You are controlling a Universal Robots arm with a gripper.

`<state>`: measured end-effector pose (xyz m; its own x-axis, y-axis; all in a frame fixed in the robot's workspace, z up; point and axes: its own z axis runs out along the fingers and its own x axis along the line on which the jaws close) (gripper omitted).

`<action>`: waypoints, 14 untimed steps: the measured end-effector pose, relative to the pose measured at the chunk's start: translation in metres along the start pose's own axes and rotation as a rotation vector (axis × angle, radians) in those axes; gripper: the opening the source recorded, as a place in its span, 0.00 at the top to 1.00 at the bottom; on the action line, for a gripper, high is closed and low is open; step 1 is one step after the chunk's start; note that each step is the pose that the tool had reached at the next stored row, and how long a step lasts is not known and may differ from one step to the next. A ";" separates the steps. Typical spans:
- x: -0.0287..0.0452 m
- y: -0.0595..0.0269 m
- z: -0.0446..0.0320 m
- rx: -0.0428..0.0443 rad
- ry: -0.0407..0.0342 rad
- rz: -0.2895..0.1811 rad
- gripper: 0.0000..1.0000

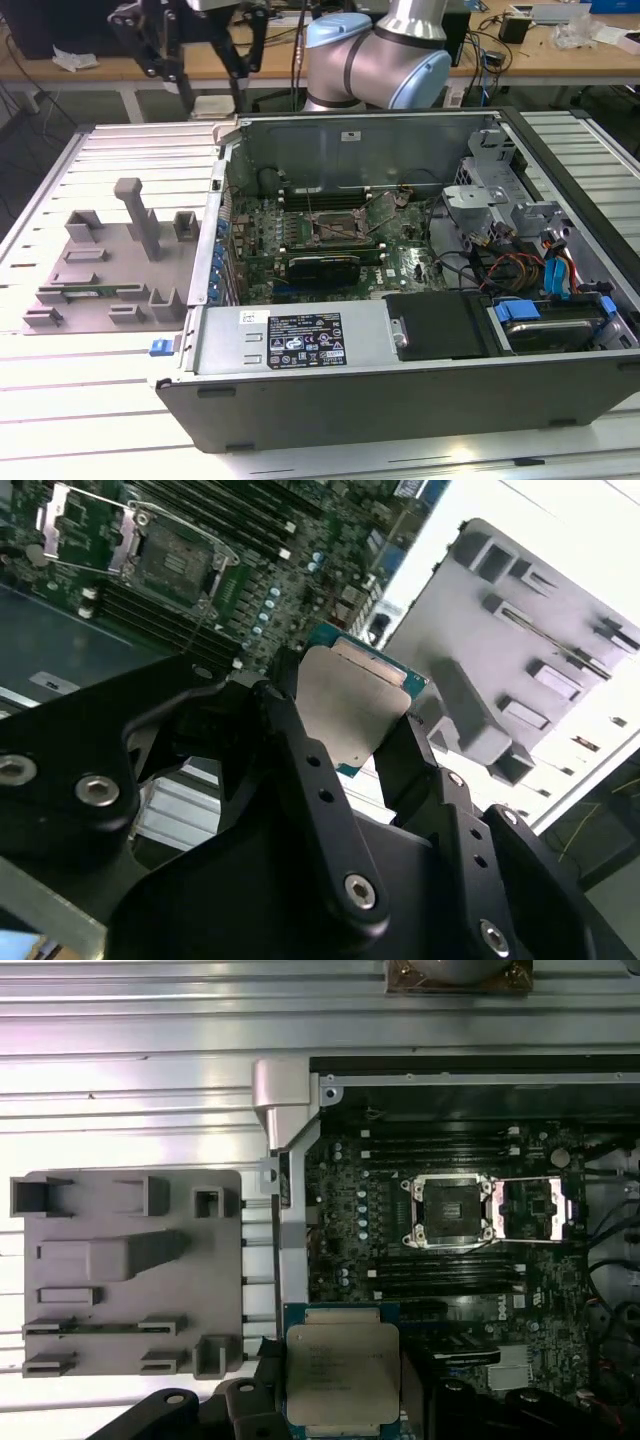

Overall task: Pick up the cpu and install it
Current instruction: 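Pick up the cpu and move it towards the insertion slot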

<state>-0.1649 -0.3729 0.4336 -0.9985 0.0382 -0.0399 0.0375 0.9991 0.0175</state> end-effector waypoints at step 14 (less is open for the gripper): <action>-0.0533 0.0001 0.0021 0.0001 0.0000 0.000 0.45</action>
<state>-0.1116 -0.3748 0.4337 -0.9985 0.0384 -0.0398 0.0377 0.9991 0.0174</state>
